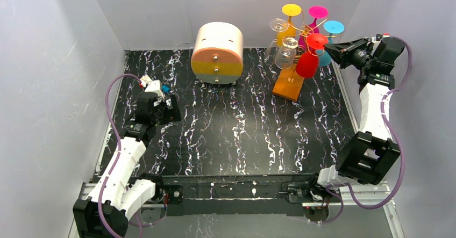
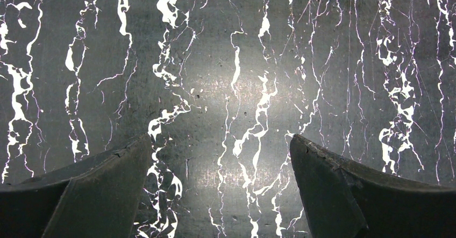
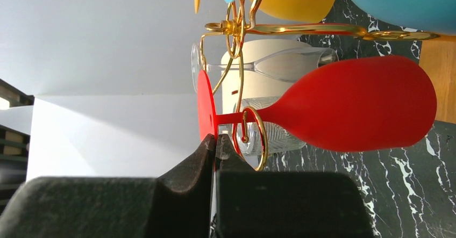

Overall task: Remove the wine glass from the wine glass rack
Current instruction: Pick up the wine glass from the wine rack.

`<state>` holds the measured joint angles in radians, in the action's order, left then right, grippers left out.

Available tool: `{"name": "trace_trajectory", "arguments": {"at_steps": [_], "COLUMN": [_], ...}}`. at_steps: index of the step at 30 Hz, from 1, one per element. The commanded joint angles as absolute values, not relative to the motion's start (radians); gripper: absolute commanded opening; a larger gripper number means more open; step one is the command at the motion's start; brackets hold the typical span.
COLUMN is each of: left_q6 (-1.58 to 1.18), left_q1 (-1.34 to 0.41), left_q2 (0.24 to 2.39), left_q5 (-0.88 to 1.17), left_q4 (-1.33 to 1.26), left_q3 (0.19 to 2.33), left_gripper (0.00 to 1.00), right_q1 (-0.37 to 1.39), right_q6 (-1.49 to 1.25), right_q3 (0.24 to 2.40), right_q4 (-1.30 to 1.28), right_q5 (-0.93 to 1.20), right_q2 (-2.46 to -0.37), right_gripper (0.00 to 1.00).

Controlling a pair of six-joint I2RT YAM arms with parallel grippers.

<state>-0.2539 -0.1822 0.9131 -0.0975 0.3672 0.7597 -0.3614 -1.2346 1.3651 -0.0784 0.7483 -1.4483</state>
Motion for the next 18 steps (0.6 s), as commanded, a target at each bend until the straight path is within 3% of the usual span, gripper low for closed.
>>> {"name": "trace_trajectory", "arguments": {"at_steps": [1,18], "left_q6": [-0.25,-0.253], "left_q1": [-0.179,-0.179], "left_q2": [0.911,0.91], "left_q5": [-0.118,-0.125], "left_q4": [0.382,0.383], "left_q3": [0.75,0.75], "left_gripper": [0.98,0.98], "right_q1": [-0.372,-0.381], "right_q6": [-1.272,-1.339], "right_q3": [1.379,1.316], "right_q4": [-0.008,-0.008], "right_q5": [0.67,0.588], "right_q2": [-1.432,-1.395], "right_gripper": [0.01,0.01]}}
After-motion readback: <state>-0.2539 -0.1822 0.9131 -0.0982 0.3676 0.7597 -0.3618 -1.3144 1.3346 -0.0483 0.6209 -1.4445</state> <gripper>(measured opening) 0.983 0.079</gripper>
